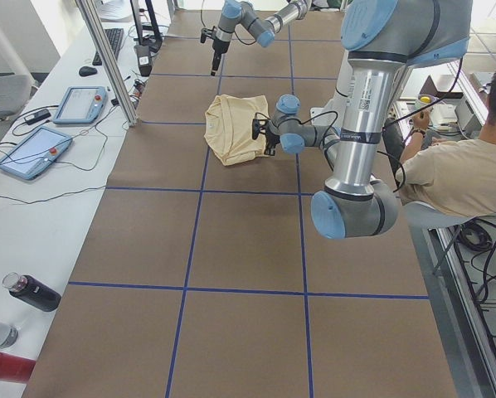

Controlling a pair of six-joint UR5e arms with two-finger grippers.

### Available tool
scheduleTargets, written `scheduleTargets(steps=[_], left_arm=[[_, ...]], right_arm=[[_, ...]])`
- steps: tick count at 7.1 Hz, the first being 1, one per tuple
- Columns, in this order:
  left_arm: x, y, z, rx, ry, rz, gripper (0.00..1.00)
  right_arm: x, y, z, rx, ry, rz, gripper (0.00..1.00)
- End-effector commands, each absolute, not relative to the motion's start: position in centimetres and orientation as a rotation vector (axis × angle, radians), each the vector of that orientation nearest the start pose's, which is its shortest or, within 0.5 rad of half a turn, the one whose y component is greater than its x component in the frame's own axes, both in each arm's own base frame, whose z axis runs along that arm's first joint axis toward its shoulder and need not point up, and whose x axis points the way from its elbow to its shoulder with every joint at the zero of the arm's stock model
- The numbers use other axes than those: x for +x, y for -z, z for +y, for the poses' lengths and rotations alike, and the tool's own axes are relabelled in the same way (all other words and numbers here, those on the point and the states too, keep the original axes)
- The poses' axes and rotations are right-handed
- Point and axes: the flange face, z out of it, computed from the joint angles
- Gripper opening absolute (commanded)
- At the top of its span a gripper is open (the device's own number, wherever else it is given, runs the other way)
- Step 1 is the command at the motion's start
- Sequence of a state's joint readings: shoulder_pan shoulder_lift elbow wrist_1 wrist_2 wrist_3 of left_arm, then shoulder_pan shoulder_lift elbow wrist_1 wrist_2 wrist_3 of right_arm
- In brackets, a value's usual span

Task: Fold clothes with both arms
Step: 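Move the left gripper to the folded shirt's side edge while the right gripper waits raised, then grasp the shirt's side edge with the left gripper and fold it across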

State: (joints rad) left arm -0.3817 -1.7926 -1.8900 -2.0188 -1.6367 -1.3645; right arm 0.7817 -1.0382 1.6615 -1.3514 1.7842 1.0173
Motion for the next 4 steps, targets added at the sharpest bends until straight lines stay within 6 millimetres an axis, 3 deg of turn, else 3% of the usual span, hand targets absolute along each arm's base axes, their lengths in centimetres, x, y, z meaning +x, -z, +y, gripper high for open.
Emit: scheduleTargets(steps=[1,2,3,4], left_arm=[[45.5,-38.1,-38.0,0.302,0.12,0.869,0.0],[44.1,-41.0,-41.4,0.335,0.11,0.799,0.0],[41.6,-42.4,-45.6,0.402,0.088,0.735,0.0],[39.5,-42.1,-51.5,0.461,0.095,0.687,0.0]], right_arm=[[-39.9,-29.0,-55.4,0.361,-0.126,-0.784,1.0],[-40.0,-29.1,-55.4,0.36,-0.126,-0.783,1.0],[-40.1,-29.1,-55.4,0.36,-0.127,-0.782,1.0],[-40.2,-29.0,-55.3,0.358,-0.129,-0.785,1.0]])
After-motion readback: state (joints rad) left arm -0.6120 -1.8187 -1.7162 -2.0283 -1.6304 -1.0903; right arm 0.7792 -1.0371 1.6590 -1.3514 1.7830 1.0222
